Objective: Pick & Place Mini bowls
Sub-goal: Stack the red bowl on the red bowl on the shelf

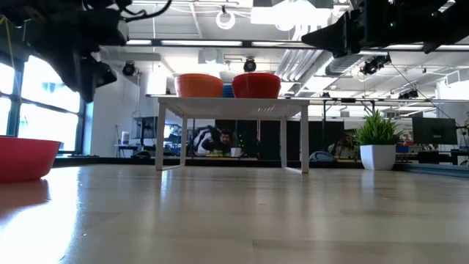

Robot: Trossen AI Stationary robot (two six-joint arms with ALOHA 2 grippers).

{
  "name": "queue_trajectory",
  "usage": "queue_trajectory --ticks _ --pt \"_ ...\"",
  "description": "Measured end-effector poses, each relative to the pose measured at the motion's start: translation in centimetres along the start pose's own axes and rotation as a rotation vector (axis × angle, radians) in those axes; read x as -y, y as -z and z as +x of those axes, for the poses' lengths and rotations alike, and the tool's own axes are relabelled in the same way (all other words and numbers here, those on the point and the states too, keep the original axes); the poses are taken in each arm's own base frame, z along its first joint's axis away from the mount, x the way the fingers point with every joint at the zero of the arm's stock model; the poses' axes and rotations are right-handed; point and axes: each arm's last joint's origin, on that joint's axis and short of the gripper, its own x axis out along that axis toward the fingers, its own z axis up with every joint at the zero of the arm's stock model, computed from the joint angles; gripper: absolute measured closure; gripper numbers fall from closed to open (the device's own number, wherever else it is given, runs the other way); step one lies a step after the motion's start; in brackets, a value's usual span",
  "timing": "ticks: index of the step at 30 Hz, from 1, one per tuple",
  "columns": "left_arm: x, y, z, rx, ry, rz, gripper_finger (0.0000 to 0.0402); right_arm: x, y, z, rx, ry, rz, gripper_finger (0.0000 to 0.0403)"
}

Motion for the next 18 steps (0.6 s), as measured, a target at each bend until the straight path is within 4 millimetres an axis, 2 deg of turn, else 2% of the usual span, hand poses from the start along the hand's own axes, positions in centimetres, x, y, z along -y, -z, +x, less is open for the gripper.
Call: queue_trajectory --ticks 7,18 --pt "-0.5 -0.4 2.4 -0.126 -0.031 -0.024 0.0259 -0.1 0.2 0.0 -0.018 -0.005 -0.002 0.0403" --pt "-0.9 -0.5 5.0 -0.26 -0.01 -0.02 0.0259 -0.1 0.3 0.0 -0.028 -0.008 -0.003 0.0403"
